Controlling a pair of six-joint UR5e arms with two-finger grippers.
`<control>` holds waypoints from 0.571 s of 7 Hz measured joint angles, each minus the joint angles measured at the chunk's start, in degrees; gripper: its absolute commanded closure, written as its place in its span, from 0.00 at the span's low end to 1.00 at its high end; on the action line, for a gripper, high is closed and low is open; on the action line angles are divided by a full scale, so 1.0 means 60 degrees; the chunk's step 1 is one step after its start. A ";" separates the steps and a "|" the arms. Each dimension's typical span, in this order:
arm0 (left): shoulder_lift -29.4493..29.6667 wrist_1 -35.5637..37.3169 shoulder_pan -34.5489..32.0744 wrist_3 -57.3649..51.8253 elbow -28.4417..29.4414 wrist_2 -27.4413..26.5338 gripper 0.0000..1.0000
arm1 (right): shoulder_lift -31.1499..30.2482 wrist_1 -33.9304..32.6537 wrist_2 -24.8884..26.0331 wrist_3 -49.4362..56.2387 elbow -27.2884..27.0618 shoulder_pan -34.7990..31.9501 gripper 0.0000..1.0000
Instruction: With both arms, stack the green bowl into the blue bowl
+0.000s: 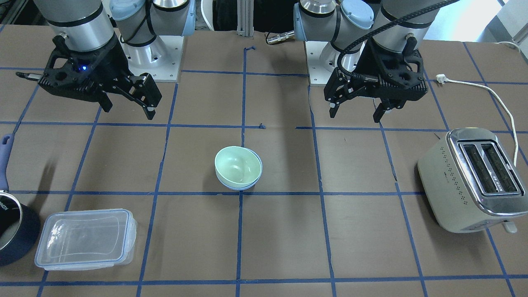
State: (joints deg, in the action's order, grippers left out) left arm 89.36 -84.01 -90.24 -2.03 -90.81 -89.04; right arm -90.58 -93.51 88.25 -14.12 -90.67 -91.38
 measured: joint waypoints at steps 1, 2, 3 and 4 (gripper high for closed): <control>0.0006 0.0007 -0.0008 0.0200 -0.0002 0.0047 0.00 | -0.0160 0.0376 0.0067 0.0018 0.0015 0.0001 0.00; 0.0002 0.0010 -0.0010 0.0341 -0.0008 0.0087 0.00 | -0.0269 0.0651 0.0191 0.0161 0.0033 0.0005 0.00; 0.0002 0.0015 -0.0011 0.0397 -0.0007 0.0095 0.00 | -0.0328 0.0779 0.0294 0.0446 0.0044 0.0013 0.00; 0.0006 0.0021 -0.0014 0.0405 -0.0006 0.0072 0.00 | -0.0368 0.0819 0.0344 0.0659 0.0049 0.0020 0.00</control>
State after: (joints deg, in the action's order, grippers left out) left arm 89.40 -83.88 -90.32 0.40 -90.84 -88.61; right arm -92.79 -88.60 90.32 -10.17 -90.38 -91.27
